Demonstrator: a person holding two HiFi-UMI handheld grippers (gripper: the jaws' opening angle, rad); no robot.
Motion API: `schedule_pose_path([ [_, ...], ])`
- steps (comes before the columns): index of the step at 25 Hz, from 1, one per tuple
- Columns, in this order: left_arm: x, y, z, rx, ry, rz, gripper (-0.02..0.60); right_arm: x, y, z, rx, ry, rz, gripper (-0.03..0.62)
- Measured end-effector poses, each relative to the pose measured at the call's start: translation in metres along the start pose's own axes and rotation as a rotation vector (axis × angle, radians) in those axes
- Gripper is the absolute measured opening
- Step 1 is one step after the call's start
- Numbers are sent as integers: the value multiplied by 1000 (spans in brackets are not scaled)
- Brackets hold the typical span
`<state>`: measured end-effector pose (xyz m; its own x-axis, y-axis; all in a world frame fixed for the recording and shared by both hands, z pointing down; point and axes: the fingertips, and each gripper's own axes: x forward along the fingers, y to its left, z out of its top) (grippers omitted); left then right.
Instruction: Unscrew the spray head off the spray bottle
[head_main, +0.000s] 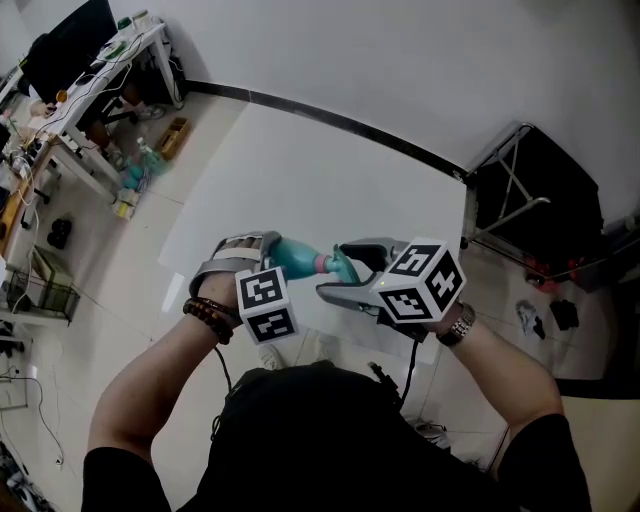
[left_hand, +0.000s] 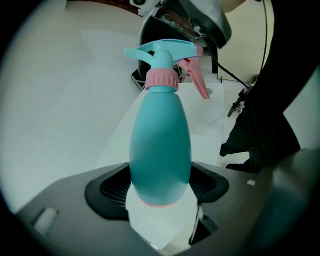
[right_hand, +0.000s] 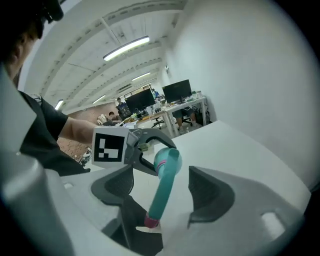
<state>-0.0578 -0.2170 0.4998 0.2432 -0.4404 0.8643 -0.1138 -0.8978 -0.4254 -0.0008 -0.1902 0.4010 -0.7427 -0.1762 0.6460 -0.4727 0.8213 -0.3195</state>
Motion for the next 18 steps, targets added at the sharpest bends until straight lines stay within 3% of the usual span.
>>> schedule_pose_path([
  [4, 2, -2, 5, 9, 17, 20, 387, 12, -6, -7, -13, 27, -40, 277],
  [6, 3, -3, 7, 9, 19, 20, 387, 13, -9, -7, -24, 31, -58, 143],
  [10, 7, -8, 8, 7, 17, -2, 387, 13, -11, -11, -84, 55, -81, 126],
  [13, 9, -15, 9, -1, 2, -52, 387, 15, -7, -14, -236, 97, -111, 124],
  [18, 13, -27, 14, -6, -40, -130, 387, 14, 3, -24, -618, 189, -165, 123],
])
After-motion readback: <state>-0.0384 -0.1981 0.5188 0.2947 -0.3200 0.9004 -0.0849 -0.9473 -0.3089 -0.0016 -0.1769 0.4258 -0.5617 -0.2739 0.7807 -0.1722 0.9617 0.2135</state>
